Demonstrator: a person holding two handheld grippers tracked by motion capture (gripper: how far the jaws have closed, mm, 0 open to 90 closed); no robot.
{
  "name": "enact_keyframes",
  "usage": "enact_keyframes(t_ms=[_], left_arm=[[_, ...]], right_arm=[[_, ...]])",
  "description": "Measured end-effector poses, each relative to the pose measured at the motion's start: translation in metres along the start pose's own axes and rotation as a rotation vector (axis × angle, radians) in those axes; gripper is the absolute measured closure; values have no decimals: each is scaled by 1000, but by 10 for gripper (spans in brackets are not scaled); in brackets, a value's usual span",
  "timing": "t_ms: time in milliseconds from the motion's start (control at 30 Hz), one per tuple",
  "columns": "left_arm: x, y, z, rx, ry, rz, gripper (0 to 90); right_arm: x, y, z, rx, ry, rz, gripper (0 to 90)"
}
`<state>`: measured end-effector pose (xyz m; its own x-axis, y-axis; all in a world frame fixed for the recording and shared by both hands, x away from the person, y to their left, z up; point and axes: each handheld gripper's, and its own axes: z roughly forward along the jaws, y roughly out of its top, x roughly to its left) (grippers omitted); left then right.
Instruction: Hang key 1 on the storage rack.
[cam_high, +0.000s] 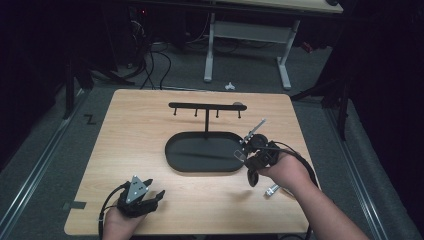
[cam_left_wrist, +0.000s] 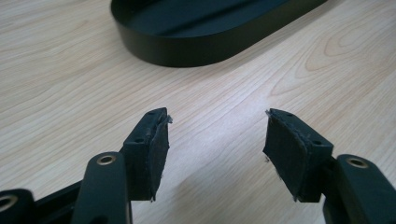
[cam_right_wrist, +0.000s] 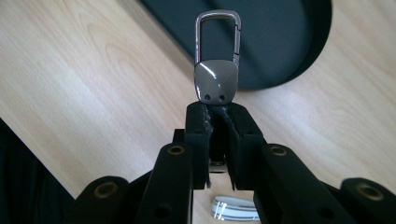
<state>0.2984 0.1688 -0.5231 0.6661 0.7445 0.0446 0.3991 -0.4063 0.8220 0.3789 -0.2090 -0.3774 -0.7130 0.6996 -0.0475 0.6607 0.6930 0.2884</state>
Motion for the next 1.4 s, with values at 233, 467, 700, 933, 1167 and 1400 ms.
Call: enact_keyframes(t_ms=[233, 467, 700, 933, 1167, 1400], left_arm=[[6, -9, -14, -3, 30, -36, 401], [8, -14, -20, -3, 45, -44, 401], [9, -14, -20, -4, 42, -45, 401], [8, -13, -20, -6, 39, -43, 401], [8, -13, -20, -6, 34, -44, 401], [9, -13, -21, -4, 32, -45, 401]], right_arm=[[-8, 16, -10, -36, -9, 1, 804], [-11, 33, -15, -47, -23, 4, 804], [-13, 47, -17, -62, -31, 4, 804], [-14, 60, -21, -79, -34, 10, 805], [-16, 72, -24, -95, -40, 8, 804], [-17, 84, -25, -106, -46, 17, 804]])
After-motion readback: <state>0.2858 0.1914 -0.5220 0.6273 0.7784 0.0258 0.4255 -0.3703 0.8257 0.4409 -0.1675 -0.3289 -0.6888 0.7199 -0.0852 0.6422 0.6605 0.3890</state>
